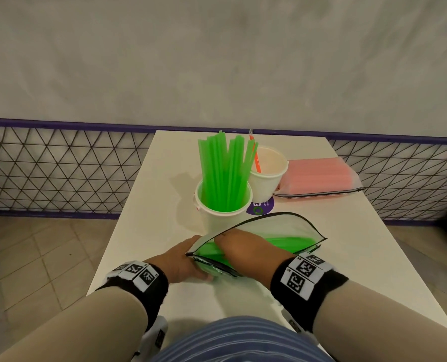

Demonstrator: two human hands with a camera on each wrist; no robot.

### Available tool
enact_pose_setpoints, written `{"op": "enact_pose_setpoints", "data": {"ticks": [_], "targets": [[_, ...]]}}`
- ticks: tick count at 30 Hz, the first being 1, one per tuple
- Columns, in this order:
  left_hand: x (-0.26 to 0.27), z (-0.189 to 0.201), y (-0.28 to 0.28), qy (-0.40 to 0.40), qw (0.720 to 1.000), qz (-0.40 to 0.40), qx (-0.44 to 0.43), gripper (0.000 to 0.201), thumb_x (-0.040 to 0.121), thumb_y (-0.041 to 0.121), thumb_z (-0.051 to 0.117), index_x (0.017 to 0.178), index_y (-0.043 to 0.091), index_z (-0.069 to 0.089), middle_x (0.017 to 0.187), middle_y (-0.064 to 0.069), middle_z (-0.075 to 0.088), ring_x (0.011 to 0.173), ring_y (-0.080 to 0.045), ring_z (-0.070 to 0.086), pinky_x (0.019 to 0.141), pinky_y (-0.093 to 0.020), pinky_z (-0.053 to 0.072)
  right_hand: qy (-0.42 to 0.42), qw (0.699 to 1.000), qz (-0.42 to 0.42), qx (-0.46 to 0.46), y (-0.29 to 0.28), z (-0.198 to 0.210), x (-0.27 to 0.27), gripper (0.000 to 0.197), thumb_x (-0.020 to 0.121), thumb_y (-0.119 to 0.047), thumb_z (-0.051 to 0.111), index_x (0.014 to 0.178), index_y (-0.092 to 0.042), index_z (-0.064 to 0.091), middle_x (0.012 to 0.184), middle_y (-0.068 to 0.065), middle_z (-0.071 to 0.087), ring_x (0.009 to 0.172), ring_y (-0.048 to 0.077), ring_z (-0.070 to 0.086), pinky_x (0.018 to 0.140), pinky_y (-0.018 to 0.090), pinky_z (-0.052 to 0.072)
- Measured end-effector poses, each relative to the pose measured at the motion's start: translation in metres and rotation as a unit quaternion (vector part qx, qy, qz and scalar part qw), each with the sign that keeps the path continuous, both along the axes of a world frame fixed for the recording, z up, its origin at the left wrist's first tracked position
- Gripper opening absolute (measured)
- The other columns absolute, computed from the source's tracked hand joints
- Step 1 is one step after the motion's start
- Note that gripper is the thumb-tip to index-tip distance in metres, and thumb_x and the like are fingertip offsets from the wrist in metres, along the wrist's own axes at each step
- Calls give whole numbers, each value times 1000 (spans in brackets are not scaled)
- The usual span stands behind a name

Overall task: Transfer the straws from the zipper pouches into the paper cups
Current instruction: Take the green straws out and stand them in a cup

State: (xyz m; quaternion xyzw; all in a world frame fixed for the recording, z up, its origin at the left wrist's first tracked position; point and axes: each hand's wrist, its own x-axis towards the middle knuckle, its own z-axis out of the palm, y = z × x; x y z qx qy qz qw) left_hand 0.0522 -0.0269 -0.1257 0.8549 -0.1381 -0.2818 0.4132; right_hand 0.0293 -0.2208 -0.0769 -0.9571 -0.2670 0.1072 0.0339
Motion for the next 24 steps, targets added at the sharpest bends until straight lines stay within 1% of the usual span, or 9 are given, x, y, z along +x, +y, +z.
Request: {"op": "enact_pose_setpoints", "data": {"ticks": [3,7,11,13,15,17,20,22,24], "targets": [[2,-3,0,0,1000,-6,1,68,55,30,90,110,42,52,115,5,66,110,-15,60,103,-40,46,-11,1000,5,-5,1,6,-2,40,85,5,49,125,-1,52,114,19,58,105,37,54,83,42,45],[5,-10,3,20,1000,3,-17,73,47,42,90,111,39,56,110,10,69,108,-12,63,101,-42,49,19,1000,10,6,-1,15,-1,31,82,6,53,112,-2,57,105,19,59,95,37,58,75,39,43],[8,-13,6,71,997,11,-39,78,51,28,93,121,32,58,114,5,71,111,-16,64,97,-44,53,103,994,-21,36,-10,52,9,19,94,-15,55,112,-13,58,111,9,60,101,29,57,83,34,46],[11,-10,11,88,996,-10,-6,87,51,33,95,127,39,53,118,11,69,116,-13,61,103,-43,48,137,987,-41,78,-16,82,14,28,95,-28,59,122,-20,56,118,3,62,107,23,57,91,33,46],[15,1,17,100,993,-36,60,101,50,42,93,137,46,41,128,15,63,124,-12,54,111,-41,39,150,971,-87,162,-24,115,17,33,92,-34,63,125,-29,57,119,-6,63,108,15,57,96,32,45],[22,16,22,94,983,-63,147,115,58,41,88,150,43,19,147,12,45,135,-17,41,116,-38,29,151,936,-141,286,-34,146,18,29,89,-35,67,117,-33,61,112,-12,66,106,9,60,96,32,45],[37,35,26,43,974,-56,217,106,78,26,78,155,27,5,158,3,29,139,-20,36,113,-31,30,106,865,-177,457,-45,179,27,17,87,-27,70,104,-25,67,99,-5,73,98,12,67,91,34,50],[48,45,26,11,983,8,185,95,86,25,71,156,22,7,158,-3,29,137,-22,40,107,-28,35,91,785,-175,587,-45,190,36,10,88,-13,68,97,-14,65,90,6,73,94,21,67,94,40,51],[59,51,22,-12,991,84,107,93,87,32,70,156,21,8,159,-4,27,139,-22,37,103,-28,37,72,702,-177,686,-43,195,47,11,90,0,61,95,-9,60,83,9,70,91,26,66,96,44,50]]}}
